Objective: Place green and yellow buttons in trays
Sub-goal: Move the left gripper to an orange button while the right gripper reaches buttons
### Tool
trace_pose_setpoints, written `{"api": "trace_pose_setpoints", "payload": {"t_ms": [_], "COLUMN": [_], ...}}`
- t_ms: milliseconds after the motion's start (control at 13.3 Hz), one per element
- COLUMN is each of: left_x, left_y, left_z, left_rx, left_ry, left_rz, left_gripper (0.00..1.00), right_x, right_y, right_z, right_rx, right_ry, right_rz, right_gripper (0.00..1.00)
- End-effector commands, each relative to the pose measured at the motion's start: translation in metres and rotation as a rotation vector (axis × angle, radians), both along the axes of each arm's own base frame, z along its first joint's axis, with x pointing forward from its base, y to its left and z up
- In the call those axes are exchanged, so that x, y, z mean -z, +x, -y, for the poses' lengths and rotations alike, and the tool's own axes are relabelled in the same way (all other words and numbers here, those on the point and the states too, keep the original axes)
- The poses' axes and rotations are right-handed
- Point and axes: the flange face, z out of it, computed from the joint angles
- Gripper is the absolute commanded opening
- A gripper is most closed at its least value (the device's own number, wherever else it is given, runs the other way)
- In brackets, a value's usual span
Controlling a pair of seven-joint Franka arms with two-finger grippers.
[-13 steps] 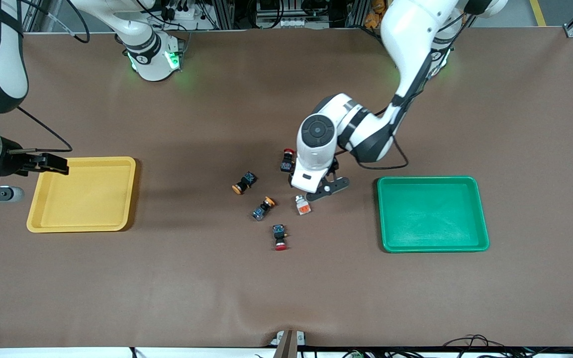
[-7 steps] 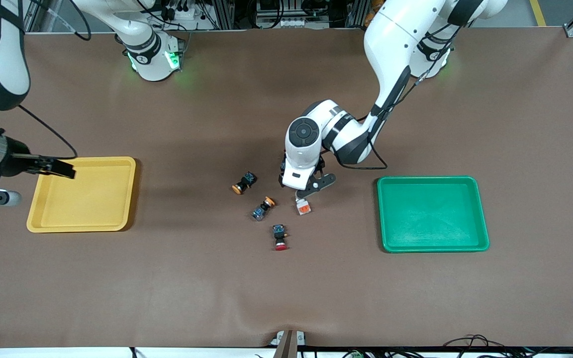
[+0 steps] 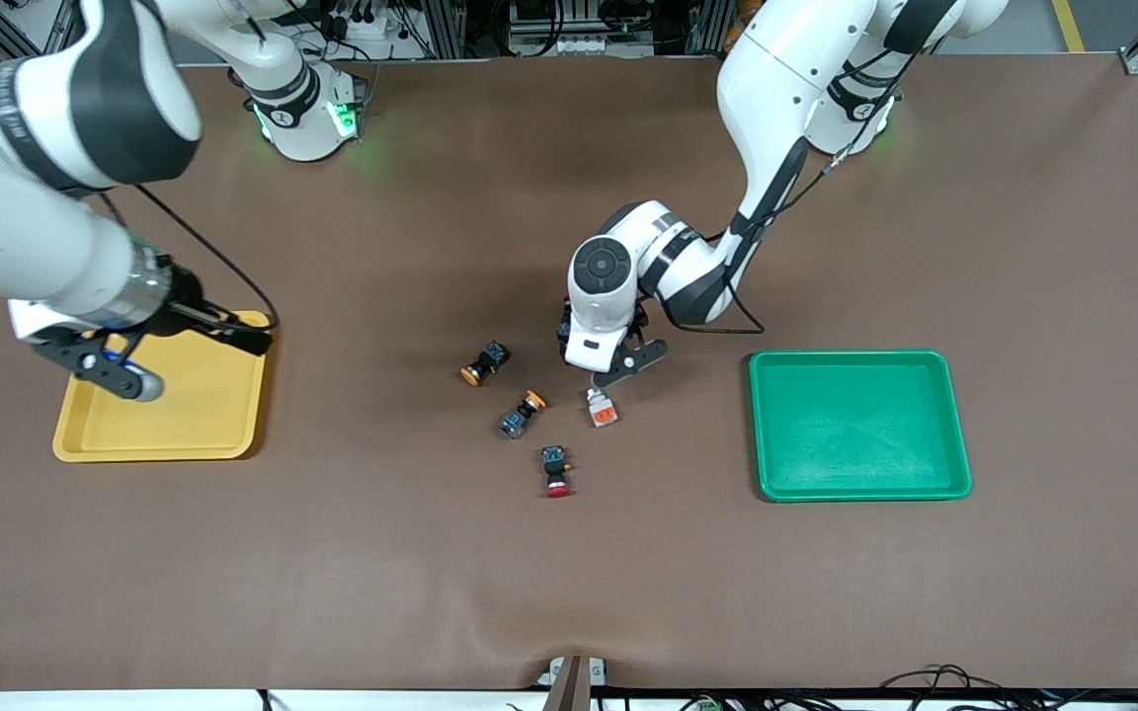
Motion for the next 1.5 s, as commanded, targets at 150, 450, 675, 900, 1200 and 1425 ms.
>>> {"api": "trace_pose_setpoints", "payload": {"t_ms": [150,450,675,900,1200,1425], "left_x": [0.006,0.008,-0.013,-0.053,-0.085,-0.121], "left_y": [-0.010,-0.017,-0.006,0.011,0.019,0.055], "left_z": [0.002,0.003,-0.006,-0.030,-0.047,-0.098], "left_rx": [0.003,0.012,0.016,0.074,0.068,0.111], "left_ry": [0.018,0.026,0.029,0.062,0.086,0.076], "left_rz": [0.014,0.007,0.009,-0.025,-0.044,-0.056], "left_gripper": [0.82,0.31,0.00,0.00,0.00,0.00], "right_x": [0.014,0.048,0.073,0.103,0.138,0.181], "right_y": [-0.007,-0.004,-0.005,0.003,0.004,-0.005], "right_z": [-0.045,-0.074,-0.114,-0.129,-0.155,-0.182], "right_rx": [0.068,0.042,0.125,0.136,0.166,0.169], "right_ry": [-0.019,-0.002,-0.016,0.007,0.028,0.019], "right_rz": [-0.021,-0.062,-0.048,-0.054,-0.058,-0.046], "right_gripper": [1.00,1.00,1.00,1.00,1.00,1.00]}}
